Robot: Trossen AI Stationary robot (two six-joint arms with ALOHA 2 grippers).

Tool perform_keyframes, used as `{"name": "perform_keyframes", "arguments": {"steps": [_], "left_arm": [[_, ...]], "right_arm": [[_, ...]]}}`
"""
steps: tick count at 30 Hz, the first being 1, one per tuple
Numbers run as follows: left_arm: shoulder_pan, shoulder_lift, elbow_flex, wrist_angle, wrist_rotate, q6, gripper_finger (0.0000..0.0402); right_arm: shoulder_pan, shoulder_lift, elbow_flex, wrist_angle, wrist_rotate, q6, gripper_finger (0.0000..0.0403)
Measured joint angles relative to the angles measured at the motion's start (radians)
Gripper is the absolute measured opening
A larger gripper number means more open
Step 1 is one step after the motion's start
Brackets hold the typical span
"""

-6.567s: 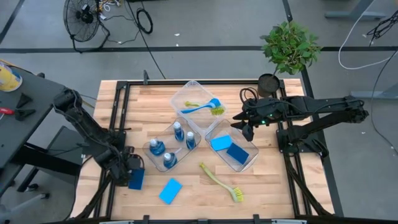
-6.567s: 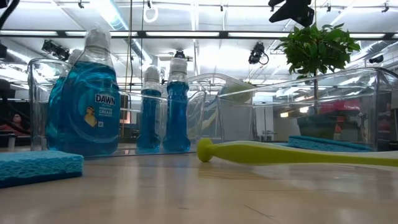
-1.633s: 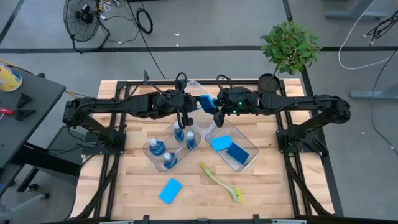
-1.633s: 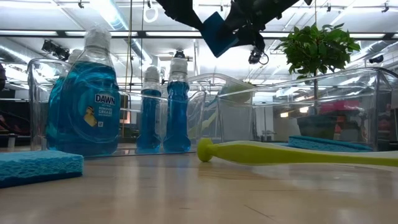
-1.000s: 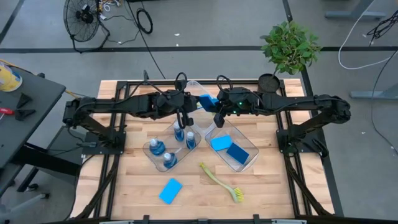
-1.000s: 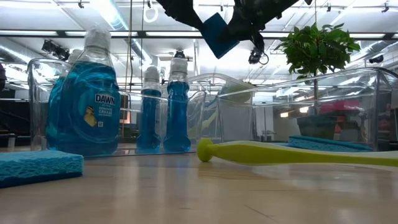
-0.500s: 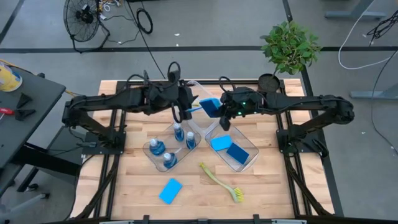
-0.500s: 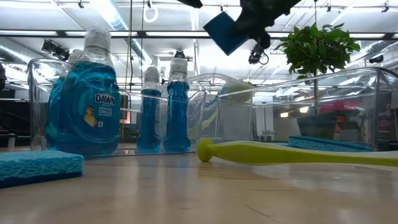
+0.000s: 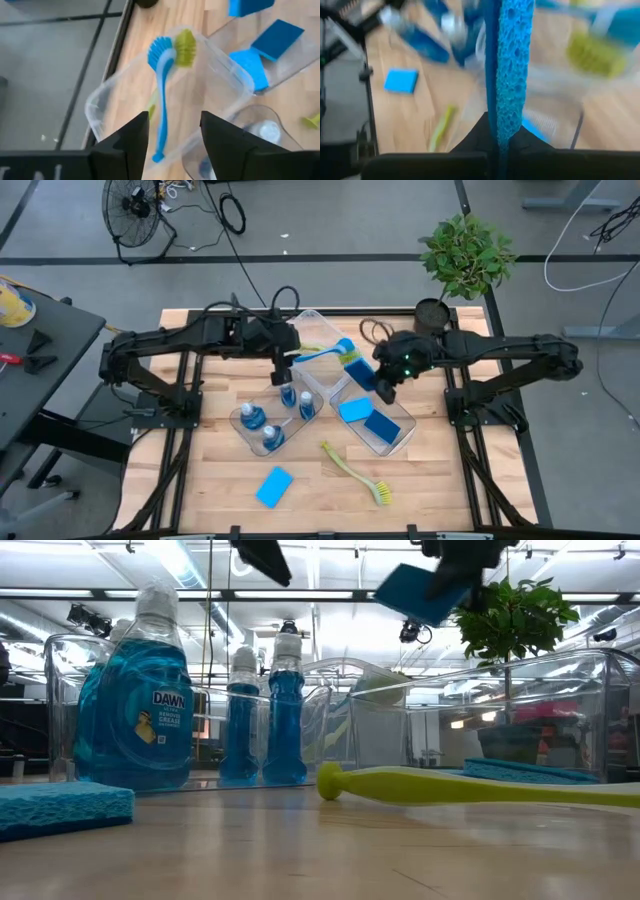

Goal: Pick & Place Kitchen Sink Supplies
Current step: Put the blue sponge into the right transparent bin

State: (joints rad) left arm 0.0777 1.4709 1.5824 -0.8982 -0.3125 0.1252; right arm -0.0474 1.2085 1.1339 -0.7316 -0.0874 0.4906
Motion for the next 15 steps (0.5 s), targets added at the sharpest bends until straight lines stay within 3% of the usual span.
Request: {"name": "perform_keyframes", "arguments": {"steps": [4, 15], "left_arm": [[-0.002, -0.026, -0.048, -0.017, 0.018, -0.036, 0.0176], [-0.020, -0.062, -0.151, -0.003, 0.081, -0.121, 0.0174]], "right_arm": [[0.051, 0.015, 0.000, -0.080, -0.012, 0.057, 0.0010], [0.144, 0.054, 0.000, -0.098, -0.043, 0.287, 0.0011]]}}
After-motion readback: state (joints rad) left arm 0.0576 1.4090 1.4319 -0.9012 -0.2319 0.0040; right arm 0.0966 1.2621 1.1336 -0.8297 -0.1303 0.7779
